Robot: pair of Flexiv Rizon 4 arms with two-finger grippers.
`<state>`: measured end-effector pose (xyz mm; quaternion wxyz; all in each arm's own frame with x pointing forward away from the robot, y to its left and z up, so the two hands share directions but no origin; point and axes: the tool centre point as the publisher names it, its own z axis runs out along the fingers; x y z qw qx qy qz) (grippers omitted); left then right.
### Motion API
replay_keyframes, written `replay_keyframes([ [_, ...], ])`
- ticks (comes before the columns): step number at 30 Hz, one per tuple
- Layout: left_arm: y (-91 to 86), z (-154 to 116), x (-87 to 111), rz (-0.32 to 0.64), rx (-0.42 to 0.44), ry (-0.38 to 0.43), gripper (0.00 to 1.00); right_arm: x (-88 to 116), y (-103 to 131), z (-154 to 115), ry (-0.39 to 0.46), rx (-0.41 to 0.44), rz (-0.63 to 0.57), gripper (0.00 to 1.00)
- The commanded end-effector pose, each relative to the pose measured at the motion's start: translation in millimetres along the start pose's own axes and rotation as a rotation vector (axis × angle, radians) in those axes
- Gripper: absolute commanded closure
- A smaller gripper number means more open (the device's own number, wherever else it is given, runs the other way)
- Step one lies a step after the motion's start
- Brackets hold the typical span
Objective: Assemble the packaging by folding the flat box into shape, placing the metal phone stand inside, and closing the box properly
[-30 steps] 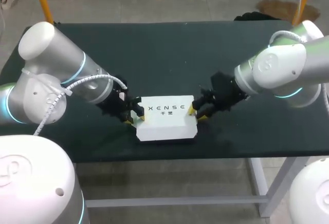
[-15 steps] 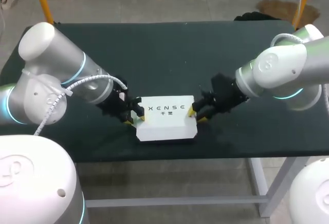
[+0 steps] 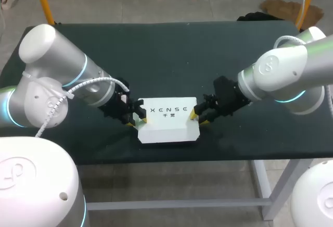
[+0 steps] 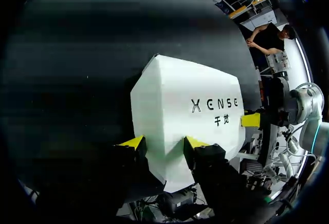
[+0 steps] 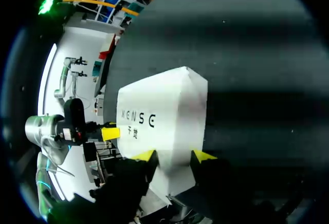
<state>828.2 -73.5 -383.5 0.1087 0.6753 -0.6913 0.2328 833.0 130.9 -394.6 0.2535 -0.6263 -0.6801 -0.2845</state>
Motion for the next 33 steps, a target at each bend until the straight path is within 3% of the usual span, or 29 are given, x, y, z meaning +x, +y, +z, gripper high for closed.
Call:
replay_keyframes([
  [1,0.8,12,5.2,0.004,-0.017,-0.008,0.49,3,4,6,0.003,0.017,0.003,0.52],
  [25,8.3,3,12.4,-0.025,-0.078,-0.015,0.51,4,12,2,-0.005,0.06,0.033,0.53],
  [33,8.9,1,11.4,-0.038,-0.094,0.02,0.51,4,13,1,-0.004,0.074,0.045,0.53],
])
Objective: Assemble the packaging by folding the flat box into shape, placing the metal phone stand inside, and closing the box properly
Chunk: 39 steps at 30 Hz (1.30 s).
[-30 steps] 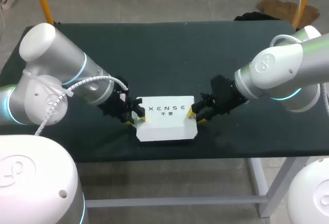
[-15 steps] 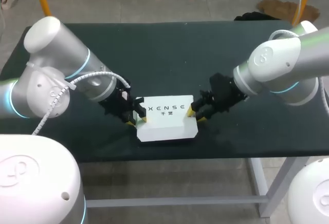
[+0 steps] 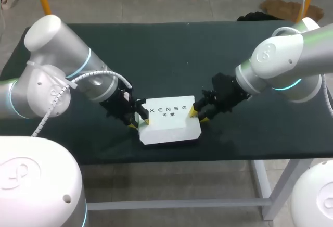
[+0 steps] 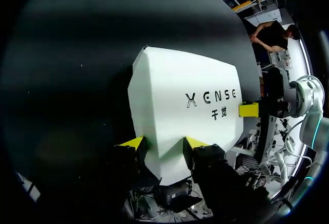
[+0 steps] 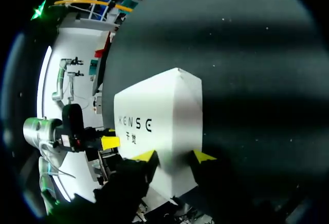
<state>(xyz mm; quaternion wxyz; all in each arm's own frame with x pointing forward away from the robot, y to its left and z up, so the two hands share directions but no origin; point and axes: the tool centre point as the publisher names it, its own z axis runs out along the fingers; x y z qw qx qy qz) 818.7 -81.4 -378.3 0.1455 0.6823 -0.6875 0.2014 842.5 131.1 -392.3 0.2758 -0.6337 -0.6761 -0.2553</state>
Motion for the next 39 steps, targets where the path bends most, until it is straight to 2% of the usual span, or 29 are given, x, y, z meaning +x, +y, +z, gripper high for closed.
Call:
replay_keyframes([
  [1,0.1,2.9,1.1,-0.002,-0.005,0.022,0.51,3.1,3.0,2.5,0.005,0.013,0.002,0.53],
  [17,-1.8,3.2,-4.2,-0.023,-0.008,0.136,0.51,2.7,3.4,3.2,0.021,0.021,0.014,0.53],
  [27,-1.3,1.0,-4.3,-0.027,-0.009,0.137,0.54,4.5,4.3,2.7,0.016,0.027,0.021,0.55],
  [32,-2.1,0.0,-3.8,-0.033,-0.014,0.137,0.6,4.7,5.0,2.2,0.012,0.033,0.028,0.55],
  [39,-3.5,-0.6,-2.3,-0.034,-0.021,0.134,0.58,4.8,5.5,1.0,0.006,0.039,0.036,0.55],
])
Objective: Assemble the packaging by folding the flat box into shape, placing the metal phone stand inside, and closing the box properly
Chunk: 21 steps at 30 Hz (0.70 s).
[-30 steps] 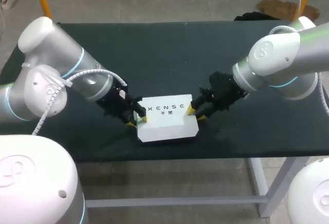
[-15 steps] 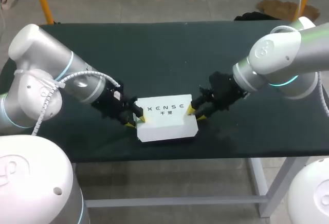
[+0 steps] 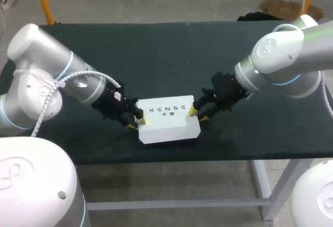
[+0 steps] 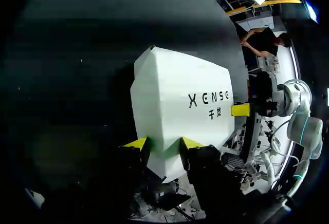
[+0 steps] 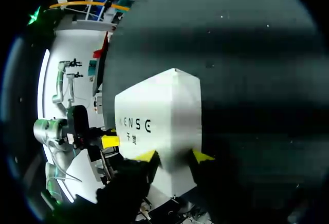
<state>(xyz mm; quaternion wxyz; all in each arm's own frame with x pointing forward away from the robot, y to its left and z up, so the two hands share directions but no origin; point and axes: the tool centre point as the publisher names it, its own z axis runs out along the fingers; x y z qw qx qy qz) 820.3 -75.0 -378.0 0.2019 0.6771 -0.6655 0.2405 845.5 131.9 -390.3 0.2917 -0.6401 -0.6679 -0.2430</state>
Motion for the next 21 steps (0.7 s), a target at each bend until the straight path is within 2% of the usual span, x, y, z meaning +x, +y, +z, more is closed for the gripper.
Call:
replay_keyframes([
  [1,-1.8,3.0,3.0,-0.001,-0.006,-0.007,0.59,2.9,2.4,1.8,-0.003,0.012,0.004,0.55],
  [21,-2.7,-2.0,7.4,-0.006,-0.023,-0.016,0.57,5.0,3.9,-4.2,-0.011,0.035,0.02,0.53],
])
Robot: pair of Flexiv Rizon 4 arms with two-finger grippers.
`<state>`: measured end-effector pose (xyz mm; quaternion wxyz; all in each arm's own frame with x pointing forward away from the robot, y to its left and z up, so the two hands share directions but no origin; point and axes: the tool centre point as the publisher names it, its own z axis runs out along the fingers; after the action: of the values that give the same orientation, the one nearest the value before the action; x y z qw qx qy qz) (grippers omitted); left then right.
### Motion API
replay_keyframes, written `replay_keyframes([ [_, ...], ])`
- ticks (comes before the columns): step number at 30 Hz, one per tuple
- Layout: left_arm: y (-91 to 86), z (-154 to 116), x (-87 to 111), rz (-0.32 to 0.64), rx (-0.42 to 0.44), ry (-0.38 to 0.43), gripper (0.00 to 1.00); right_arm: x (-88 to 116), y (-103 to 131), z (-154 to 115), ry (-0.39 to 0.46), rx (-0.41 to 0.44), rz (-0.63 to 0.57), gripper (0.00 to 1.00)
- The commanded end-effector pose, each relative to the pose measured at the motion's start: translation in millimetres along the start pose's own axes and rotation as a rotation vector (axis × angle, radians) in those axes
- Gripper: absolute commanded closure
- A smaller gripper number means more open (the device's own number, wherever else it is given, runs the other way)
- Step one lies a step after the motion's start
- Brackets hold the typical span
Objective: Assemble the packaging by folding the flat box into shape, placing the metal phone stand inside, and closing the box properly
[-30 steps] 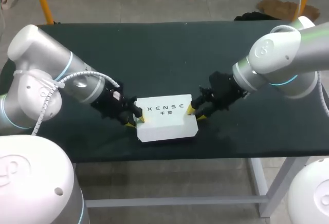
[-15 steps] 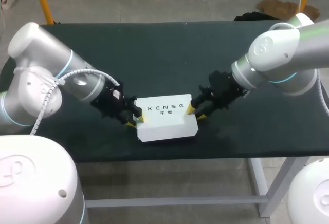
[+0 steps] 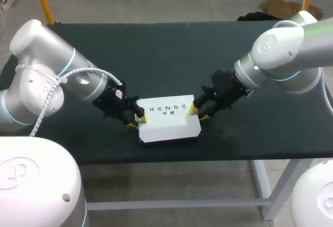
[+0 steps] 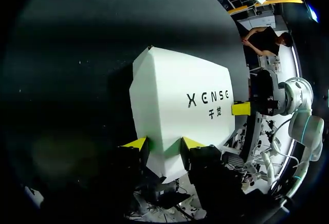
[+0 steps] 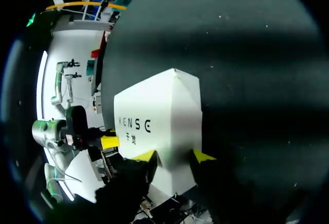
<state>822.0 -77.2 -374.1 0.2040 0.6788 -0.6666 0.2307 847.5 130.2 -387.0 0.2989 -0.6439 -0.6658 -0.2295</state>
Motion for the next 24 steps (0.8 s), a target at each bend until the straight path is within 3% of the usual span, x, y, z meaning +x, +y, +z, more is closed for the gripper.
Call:
replay_keyframes([
  [1,-0.9,-0.8,3.3,-0.001,-0.009,-0.003,0.58,4.3,2.1,-0.6,-0.003,0.011,0.001,0.53],
  [24,-7.8,-8.6,9.6,-0.025,-0.111,0.01,0.58,11.7,4.3,-3.8,-0.015,0.045,0.03,0.53],
])
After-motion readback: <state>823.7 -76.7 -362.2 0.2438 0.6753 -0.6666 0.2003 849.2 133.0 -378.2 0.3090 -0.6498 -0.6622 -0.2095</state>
